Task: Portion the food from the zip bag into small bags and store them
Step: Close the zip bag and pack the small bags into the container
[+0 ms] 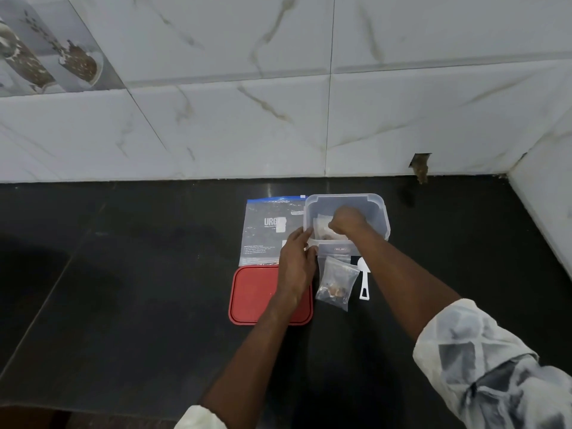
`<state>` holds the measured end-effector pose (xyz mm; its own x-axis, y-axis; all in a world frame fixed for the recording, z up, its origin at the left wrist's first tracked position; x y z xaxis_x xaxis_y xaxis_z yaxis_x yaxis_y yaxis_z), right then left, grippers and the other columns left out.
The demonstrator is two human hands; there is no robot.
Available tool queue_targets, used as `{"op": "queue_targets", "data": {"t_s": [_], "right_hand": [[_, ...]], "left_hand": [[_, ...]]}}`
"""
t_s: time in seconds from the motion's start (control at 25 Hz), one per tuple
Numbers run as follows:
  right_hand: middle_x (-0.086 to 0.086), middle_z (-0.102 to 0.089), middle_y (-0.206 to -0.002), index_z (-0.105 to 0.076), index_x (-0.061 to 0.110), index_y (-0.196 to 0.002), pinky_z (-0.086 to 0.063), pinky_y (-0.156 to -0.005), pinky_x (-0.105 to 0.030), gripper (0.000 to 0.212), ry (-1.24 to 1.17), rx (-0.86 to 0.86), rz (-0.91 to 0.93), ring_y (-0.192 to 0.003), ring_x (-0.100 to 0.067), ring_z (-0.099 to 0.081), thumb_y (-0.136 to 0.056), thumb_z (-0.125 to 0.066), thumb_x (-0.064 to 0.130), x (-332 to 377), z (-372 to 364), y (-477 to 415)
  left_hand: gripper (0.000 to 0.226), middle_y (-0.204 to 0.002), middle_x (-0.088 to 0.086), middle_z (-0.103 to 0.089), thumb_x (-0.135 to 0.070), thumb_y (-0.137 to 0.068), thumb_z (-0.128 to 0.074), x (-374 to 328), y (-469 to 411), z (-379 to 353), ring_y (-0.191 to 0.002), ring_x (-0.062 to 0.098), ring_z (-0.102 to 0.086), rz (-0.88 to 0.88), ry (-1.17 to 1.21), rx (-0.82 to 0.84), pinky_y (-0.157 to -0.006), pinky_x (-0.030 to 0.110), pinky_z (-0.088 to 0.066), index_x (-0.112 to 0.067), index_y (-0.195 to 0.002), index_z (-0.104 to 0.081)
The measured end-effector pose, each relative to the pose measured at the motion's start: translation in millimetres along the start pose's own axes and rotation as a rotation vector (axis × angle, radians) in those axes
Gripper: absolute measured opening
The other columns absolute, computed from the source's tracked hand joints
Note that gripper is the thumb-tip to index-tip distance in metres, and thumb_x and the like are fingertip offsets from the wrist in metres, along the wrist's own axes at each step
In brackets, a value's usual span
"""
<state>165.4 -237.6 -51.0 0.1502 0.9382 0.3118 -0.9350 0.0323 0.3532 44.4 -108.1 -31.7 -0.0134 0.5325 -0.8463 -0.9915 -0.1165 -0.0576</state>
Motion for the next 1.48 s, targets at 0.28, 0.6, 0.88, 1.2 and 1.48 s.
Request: {"op": "queue_targets", "data": {"t_s": [0.28, 0.6, 0.88, 1.2, 1.48], "right_hand": [[-0.012, -0.066, -0.102, -0.064, 0.002, -0.114, -0.049, -0.075, -0.030, 0.026, 0.073, 0.060, 0.012, -0.091, -0.027, -0.065, -0.088, -0.062, 0.003, 0.4, 0.1, 1.1], [-0.015, -0.065, -0.115, -0.061, 0.002, -0.119, -0.052, -0.085, -0.033, 0.030, 0.039, 0.060, 0.011, -0.102, -0.029, -0.064, -0.090, -0.059, 0.000, 3.1, 8.9, 11.3], [-0.017, -0.067, -0.065, -0.065, -0.004, -0.085, -0.050, -0.044, -0.027, 0.021, -0.582, -0.011, -0.048, -0.043, -0.021, -0.061, -0.093, -0.056, 0.013, -31.2, 30.7, 99.3], [-0.013, -0.065, -0.100, -0.063, 0.024, -0.116, -0.058, -0.070, -0.039, 0.032, -0.331, 0.177, 0.008, -0.070, -0.022, -0.058, -0.094, -0.042, 0.012, -71.1, -60.1, 149.3], [0.002, -0.062, -0.086, -0.066, 0.026, -0.103, -0.055, -0.075, -0.036, 0.021, -0.519, 0.059, -0.006, -0.075, -0.017, -0.061, -0.090, -0.054, 0.014, -86.4, -57.1, 147.6]], "left_hand": [[0.042, -0.143, 0.014, -0.056, 0.000, -0.095, -0.058, 12.0, -5.7, -5.1, -0.124, 0.030, -0.060, 0.014, -0.032, -0.009, -0.103, 0.048, -0.051, -0.004, -0.137, -0.059], [0.046, -0.135, 0.001, -0.054, -0.004, -0.095, -0.056, 8.6, 0.9, 2.2, -0.112, 0.017, -0.060, 0.033, 0.038, -0.062, -0.097, 0.033, -0.052, -0.010, -0.141, -0.053], [0.021, -0.090, 0.001, -0.067, -0.033, -0.082, -0.074, 41.0, 28.1, -19.3, -0.079, 0.018, -0.064, 0.339, -0.207, 0.012, -0.065, 0.030, -0.048, -0.014, -0.090, -0.072], [0.054, -0.100, 0.005, -0.070, -0.011, -0.065, -0.086, 41.1, 11.0, -53.3, -0.091, 0.024, -0.068, 0.458, -0.001, 0.107, -0.080, 0.038, -0.058, -0.006, -0.112, -0.059], [0.011, -0.065, -0.001, -0.068, -0.012, -0.082, -0.076, 33.9, 16.7, -51.0, -0.058, 0.012, -0.061, 0.380, 0.056, 0.140, -0.061, 0.026, -0.046, -0.009, -0.072, -0.072]]}}
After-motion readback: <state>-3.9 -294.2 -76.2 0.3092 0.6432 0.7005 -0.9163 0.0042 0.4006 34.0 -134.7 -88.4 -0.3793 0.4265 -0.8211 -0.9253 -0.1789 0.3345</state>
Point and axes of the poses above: each hand's wrist, its own y-axis away from the middle knuckle, its own z-axis out of the back of the hand, x = y × z, the point moved 6 cm from there along -y, towards the middle knuckle
